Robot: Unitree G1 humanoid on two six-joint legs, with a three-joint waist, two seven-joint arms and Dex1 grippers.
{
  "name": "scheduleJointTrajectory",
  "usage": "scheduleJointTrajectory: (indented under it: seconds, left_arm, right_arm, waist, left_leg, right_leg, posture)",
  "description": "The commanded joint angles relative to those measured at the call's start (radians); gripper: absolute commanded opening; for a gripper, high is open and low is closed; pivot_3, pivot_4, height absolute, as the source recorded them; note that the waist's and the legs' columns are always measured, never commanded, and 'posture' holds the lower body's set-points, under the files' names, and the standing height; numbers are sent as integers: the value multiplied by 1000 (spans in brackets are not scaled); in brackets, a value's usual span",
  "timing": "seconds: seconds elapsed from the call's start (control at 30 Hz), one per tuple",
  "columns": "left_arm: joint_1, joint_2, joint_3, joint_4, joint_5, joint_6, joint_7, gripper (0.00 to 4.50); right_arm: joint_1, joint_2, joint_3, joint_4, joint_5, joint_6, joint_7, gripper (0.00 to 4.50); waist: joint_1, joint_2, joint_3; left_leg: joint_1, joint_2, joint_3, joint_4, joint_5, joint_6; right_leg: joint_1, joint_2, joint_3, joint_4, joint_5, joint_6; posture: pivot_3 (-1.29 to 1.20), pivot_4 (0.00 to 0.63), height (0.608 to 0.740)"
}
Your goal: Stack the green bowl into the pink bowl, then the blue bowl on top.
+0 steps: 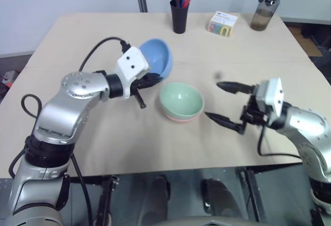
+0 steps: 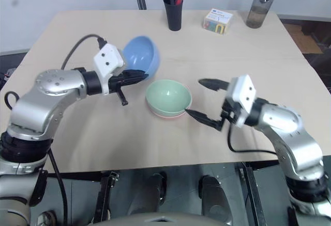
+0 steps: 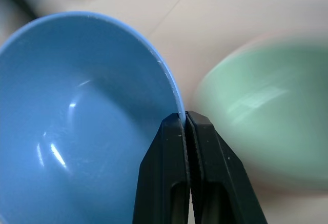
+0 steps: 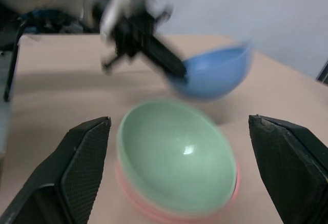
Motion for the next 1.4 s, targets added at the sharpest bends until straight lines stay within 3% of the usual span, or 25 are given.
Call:
scheduleJointTrajectory:
  seconds: [0.03, 0.2, 0.33, 0.43, 0.6, 0.67, 0.87, 0.93, 1.03, 1.23, 1.4]
  left_arm:
    - [-60, -9, 15, 27, -58, -61, -118, 24]
    - [-120, -24, -47, 117, -64, -131, -291, 24]
    - [-156, -55, -91, 185, -52, -183, -379, 24]
    - [-177, -67, -106, 205, -80, -145, -433, 851]
    - [-184, -89, -79, 219, -54, -144, -384, 3061]
    - [-155, -74, -23, 186, -84, -89, -336, 3061]
    - [79, -49, 160, 43, -59, -52, -123, 3061]
    - [200, -40, 264, -28, -165, 41, -110, 3608]
    - [371, -32, 353, -115, -192, 52, -90, 4319]
    - [671, -62, 549, -292, -299, 121, -22, 4319]
    - [808, -65, 608, -323, -309, 90, -14, 4319]
  right_arm:
    - [129, -26, -140, -96, 43, -67, 23, 4500]
    - [328, -42, -307, -94, 27, -137, 43, 4500]
    - [391, -50, -364, -79, 11, -181, 51, 4500]
    - [393, -59, -365, -79, 15, -187, 42, 4500]
    - [351, -83, -331, -69, 15, -184, 35, 4500]
    - [314, -101, -289, -51, 4, -167, 34, 4500]
    - [177, -158, -182, 53, 53, -24, 36, 4500]
    - [95, -160, -147, 127, 62, 3, 45, 4500]
    - [12, -165, -103, 219, 40, 1, 70, 4500]
    - [-42, -218, -99, 328, 15, -40, 169, 4500]
    - [-19, -261, -130, 342, 27, -34, 215, 4500]
  waist:
    - [0, 0, 0]
    - [-2, 0, 0]
    - [-1, 0, 0]
    - [-3, 0, 0]
    - [-1, 0, 0]
    - [-5, 0, 0]
    - [-13, 0, 0]
    - [-19, 0, 0]
    - [-25, -1, 0]
    - [-11, -1, 0]
    - [0, 0, -1]
  left_leg:
    - [1, 0, 0, 0, 0, 0]
    - [3, 0, 0, 5, 0, 0]
    - [3, 0, 1, 6, 0, 0]
    - [2, 0, 1, 6, 0, 0]
    - [2, 0, 1, 6, 0, 0]
    - [2, 0, 0, 6, 0, 0]
    - [2, 1, 0, 6, 0, 0]
    - [2, 0, 1, 6, 0, 0]
    - [3, 1, 1, 6, 0, 0]
    - [3, 1, 1, 6, 0, 0]
    - [3, 1, 1, 6, 0, 0]
  right_leg:
    - [1, 0, 0, 0, -1, 1]
    - [4, 0, 0, 1, -4, 0]
    - [4, 0, 1, 1, -4, 0]
    - [4, 0, 1, 1, -4, 0]
    - [4, 0, 1, 1, -4, 0]
    - [4, 0, 1, 1, -4, 0]
    - [4, 0, 1, 2, -4, 0]
    - [4, 0, 1, 2, -4, 0]
    - [4, 0, 2, 2, -3, -1]
    - [4, 0, 1, 1, -3, -2]
    - [4, -1, 1, 2, -4, -1]
  posture:
    - [0, 150, 740]
    - [0, 150, 740]
    - [0, 150, 740]
    - [0, 150, 740]
    - [0, 150, 740]
    - [0, 150, 740]
    - [0, 150, 740]
    - [0, 150, 740]
    - [0, 150, 740]
    - [0, 150, 740]
    - [0, 150, 740]
